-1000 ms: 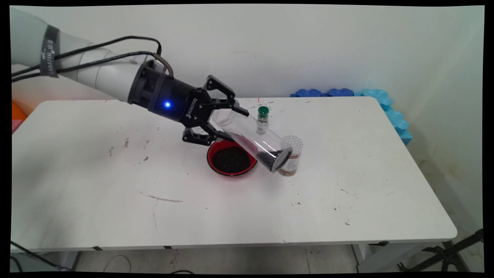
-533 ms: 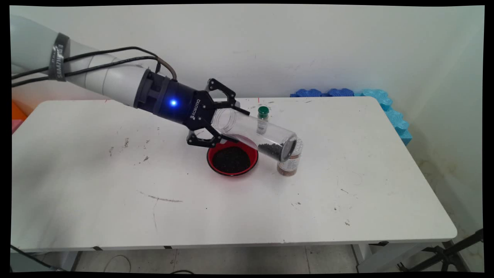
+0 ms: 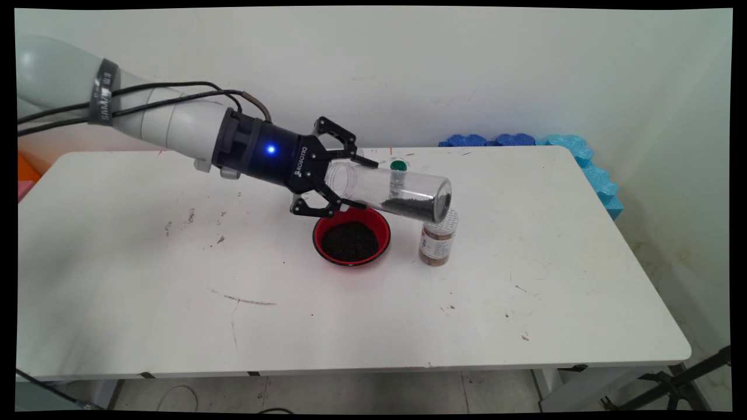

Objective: Pour the black seasoning powder in the red bowl

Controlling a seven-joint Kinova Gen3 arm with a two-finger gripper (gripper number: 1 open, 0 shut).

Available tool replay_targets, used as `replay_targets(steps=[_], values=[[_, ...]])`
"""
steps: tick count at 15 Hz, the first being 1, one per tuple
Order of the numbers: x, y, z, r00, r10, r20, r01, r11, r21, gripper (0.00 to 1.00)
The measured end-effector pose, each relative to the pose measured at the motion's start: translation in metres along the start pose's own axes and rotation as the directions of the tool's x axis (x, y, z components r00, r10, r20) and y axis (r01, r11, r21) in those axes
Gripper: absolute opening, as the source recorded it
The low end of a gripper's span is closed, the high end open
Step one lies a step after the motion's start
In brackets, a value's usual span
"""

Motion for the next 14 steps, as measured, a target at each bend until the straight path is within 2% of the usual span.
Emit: replay_targets(steps=[6,14], values=[[0.014,-0.002,0.003,0.992,-0.124,0.021,0.125,0.992,-0.03,0.0],[0.041,-0.005,0.007,0.966,-0.255,0.037,0.257,0.964,-0.075,0.0]])
